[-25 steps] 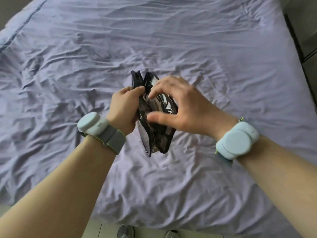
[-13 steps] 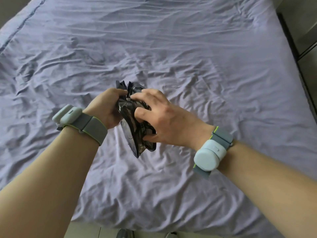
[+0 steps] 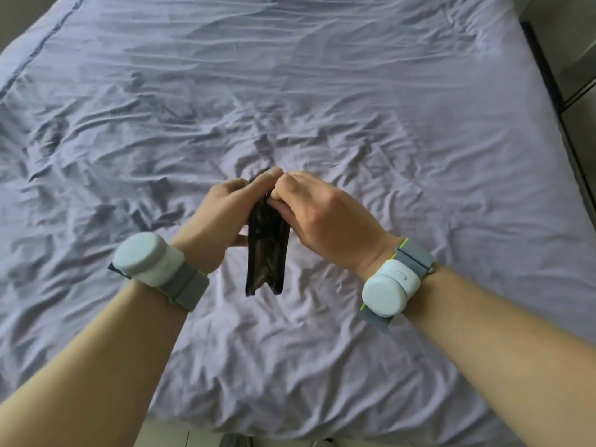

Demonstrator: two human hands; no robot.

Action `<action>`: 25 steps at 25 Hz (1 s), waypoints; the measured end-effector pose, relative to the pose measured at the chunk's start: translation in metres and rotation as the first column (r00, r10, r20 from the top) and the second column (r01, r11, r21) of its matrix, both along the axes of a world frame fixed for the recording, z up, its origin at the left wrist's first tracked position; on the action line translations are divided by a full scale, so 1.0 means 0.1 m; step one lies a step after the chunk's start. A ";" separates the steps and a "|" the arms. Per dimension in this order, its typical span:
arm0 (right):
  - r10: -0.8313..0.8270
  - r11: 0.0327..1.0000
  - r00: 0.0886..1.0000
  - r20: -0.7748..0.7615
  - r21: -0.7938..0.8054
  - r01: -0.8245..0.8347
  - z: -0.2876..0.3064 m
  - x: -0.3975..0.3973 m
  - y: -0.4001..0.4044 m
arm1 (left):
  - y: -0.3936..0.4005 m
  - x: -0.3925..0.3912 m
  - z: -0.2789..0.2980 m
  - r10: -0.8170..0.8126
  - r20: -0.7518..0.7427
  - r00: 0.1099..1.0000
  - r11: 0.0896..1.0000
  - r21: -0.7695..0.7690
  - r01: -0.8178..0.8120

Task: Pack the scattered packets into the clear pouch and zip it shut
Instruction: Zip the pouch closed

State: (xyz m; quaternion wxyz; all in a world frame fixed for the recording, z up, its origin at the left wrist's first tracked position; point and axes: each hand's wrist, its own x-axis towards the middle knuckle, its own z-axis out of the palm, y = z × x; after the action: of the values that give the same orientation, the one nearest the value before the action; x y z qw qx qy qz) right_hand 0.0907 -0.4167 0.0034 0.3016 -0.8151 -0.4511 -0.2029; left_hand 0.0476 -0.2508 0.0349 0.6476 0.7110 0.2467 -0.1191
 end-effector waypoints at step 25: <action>-0.220 0.975 0.621 -0.753 -0.177 0.132 0.24 0.31 -0.18 | 0.00 -0.19 -0.23 -0.319 0.191 0.928 0.945 0.138 0.297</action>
State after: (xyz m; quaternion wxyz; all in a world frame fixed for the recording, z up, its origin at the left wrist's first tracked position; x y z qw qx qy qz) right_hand 0.1218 -0.4348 0.0275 0.4002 -0.8785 -0.2080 0.1575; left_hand 0.0282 -0.2513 0.0117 0.6042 0.7832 0.0679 -0.1300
